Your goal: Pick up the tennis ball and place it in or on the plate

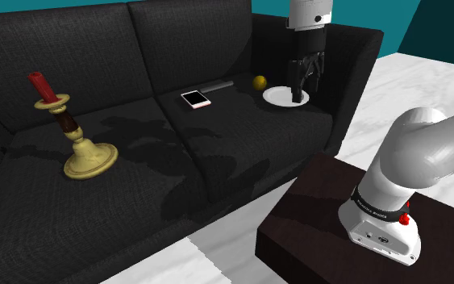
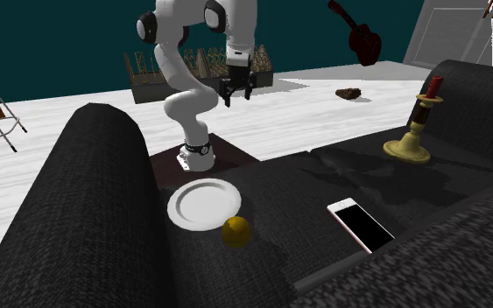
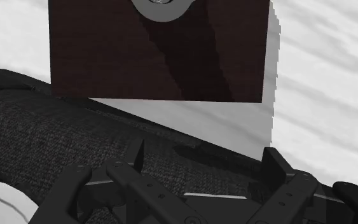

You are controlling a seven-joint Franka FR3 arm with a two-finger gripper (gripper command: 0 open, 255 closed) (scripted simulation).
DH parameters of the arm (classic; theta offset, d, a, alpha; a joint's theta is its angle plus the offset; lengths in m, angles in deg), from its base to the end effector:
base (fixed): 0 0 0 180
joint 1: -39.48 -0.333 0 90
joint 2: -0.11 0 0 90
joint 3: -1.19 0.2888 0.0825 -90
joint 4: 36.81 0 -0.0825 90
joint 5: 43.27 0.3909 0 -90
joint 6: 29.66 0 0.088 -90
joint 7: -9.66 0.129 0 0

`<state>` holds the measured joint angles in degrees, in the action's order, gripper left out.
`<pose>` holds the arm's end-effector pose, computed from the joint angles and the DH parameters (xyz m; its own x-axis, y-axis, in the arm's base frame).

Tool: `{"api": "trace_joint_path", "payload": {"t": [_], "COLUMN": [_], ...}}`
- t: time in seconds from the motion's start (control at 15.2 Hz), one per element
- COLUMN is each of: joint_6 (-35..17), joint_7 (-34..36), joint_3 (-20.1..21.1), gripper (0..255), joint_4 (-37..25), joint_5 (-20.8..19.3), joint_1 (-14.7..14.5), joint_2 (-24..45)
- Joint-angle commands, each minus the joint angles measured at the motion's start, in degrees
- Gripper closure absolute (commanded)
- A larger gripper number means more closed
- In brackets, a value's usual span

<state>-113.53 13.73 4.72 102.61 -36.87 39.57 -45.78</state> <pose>0.3094 0.0360 0.5093 0.9846 -0.0257 -0.1728 -0.0357 -0.9978 -0.0551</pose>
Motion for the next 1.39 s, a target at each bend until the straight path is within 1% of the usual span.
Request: {"api": "trace_joint_path", "payload": {"t": [0.0, 0.33, 0.66, 0.99, 1.32], "joint_6": [0.0, -6.7, -12.7, -17.65, -21.25], "joint_7": [0.0, -4.46, -8.66, -12.83, -17.15], "joint_3": [0.0, -3.93, -7.64, -11.12, -14.25], "gripper": [0, 0, 0, 0, 0], "joint_4": [0.0, -1.75, -5.25, -10.46, -17.34], "joint_5": [0.0, -2.98, -4.79, -5.24, -4.22], "joint_1": [0.0, 2.09, 3.76, 5.01, 6.08], "joint_2": [0.0, 7.32, 15.62, 24.58, 34.02]}}
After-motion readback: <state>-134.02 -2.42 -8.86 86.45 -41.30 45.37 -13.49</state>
